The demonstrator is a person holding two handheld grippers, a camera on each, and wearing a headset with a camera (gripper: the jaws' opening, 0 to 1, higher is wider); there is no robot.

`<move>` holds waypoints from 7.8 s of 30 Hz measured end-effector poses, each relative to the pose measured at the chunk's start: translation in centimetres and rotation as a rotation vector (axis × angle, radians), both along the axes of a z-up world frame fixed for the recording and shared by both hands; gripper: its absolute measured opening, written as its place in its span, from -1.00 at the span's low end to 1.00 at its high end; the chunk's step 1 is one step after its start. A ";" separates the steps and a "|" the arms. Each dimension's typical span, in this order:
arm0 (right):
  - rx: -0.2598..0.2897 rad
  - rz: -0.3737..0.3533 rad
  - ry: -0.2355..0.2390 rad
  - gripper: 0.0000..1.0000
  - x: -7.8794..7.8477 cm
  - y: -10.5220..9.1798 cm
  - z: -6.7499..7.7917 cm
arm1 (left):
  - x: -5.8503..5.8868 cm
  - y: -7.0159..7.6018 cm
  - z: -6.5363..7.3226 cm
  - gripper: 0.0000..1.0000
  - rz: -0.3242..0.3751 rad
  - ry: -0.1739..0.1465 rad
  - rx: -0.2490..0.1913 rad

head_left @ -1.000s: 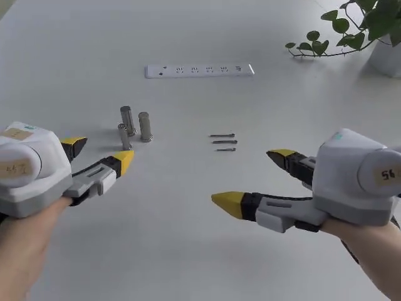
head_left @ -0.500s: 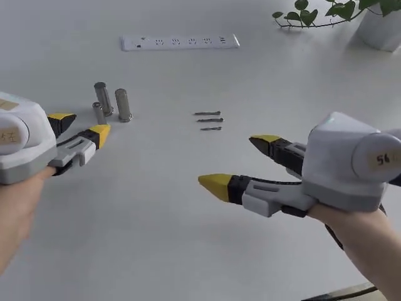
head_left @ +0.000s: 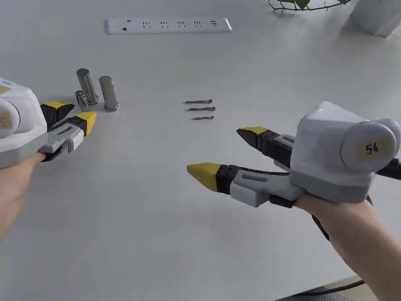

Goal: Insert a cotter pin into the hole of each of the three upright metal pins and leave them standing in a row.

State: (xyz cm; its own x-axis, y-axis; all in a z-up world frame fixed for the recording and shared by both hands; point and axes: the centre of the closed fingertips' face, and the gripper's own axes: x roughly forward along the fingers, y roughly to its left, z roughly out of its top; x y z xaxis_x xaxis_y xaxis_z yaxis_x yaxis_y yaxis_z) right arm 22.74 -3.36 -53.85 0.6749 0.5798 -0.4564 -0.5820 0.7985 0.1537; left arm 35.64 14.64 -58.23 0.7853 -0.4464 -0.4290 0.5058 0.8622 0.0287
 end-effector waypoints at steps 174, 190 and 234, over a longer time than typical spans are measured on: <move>-0.711 0.554 0.158 -0.77 11.2 -3.2 -7.7 | -11.4 -2.9 4.8 0.41 -0.020 0.016 -0.017; -0.697 0.658 0.227 -0.96 10.2 -2.5 -7.4 | -11.7 -3.2 4.6 0.36 -0.047 0.018 0.004; -0.770 0.888 -0.089 -1.00 4.3 0.5 -2.9 | -13.7 -5.3 6.4 -0.20 -0.129 0.024 -0.064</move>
